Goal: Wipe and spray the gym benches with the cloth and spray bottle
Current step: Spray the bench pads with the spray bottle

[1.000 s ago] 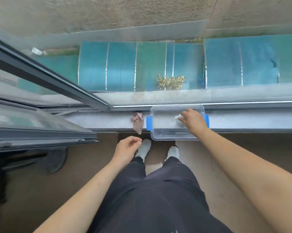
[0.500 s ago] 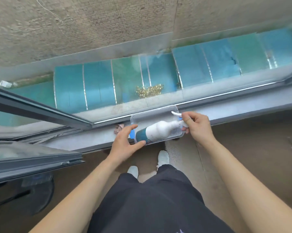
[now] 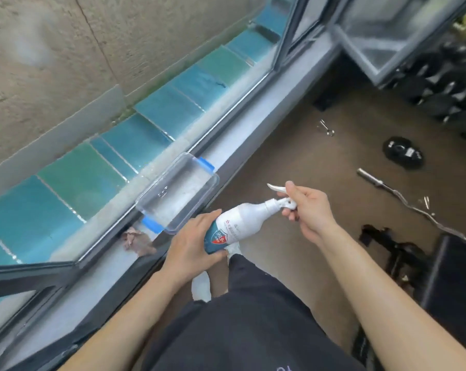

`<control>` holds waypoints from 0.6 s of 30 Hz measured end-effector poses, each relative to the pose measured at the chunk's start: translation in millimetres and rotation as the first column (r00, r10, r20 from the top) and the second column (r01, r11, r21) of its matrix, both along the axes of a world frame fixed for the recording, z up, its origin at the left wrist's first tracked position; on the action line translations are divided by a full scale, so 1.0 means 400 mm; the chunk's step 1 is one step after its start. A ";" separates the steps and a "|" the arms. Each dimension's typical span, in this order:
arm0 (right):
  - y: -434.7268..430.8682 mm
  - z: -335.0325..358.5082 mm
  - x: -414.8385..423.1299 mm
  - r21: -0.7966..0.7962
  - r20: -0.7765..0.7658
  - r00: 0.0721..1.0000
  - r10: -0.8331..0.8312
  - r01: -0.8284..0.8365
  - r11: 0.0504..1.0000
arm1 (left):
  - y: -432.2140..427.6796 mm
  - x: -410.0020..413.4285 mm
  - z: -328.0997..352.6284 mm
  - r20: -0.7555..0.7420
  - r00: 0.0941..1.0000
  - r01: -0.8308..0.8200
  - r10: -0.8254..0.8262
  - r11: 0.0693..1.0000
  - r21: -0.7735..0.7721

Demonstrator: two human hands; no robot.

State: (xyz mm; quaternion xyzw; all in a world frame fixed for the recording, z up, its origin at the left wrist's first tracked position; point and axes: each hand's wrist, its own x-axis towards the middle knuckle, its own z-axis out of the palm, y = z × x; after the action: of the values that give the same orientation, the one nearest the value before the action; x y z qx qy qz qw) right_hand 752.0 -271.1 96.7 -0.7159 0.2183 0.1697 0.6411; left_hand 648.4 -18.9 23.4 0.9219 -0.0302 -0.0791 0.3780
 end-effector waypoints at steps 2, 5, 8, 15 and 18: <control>-0.052 0.002 -0.080 -0.011 0.003 0.990 -0.138 0.138 0.990 | -0.036 -0.009 -0.001 0.010 0.997 0.071 -0.071 0.997 0.000; -0.131 -0.002 -0.209 -0.013 0.007 0.931 -0.365 0.365 0.931 | -0.114 -0.032 0.003 -0.027 0.979 0.202 -0.203 0.979 -0.017; -0.200 -0.016 -0.342 0.027 0.046 0.844 -0.534 0.533 0.846 | -0.218 -0.068 0.013 -0.044 0.943 0.329 -0.330 0.944 -0.037; -0.381 -0.039 -0.631 0.197 0.145 0.614 -0.776 0.750 0.631 | -0.532 -0.183 0.063 -0.090 0.805 0.576 -0.586 0.809 -0.118; -0.504 -0.052 -0.731 0.210 0.125 0.465 -0.876 0.851 0.481 | -0.698 -0.251 0.081 -0.102 0.736 0.660 -0.669 0.743 -0.112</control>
State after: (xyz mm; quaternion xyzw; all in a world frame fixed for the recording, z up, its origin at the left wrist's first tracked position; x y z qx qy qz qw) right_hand 459.7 -472.6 75.8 -0.4814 0.4692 -0.2438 0.6990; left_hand 547.9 -298.1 55.9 0.8294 -0.3339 -0.2702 0.3573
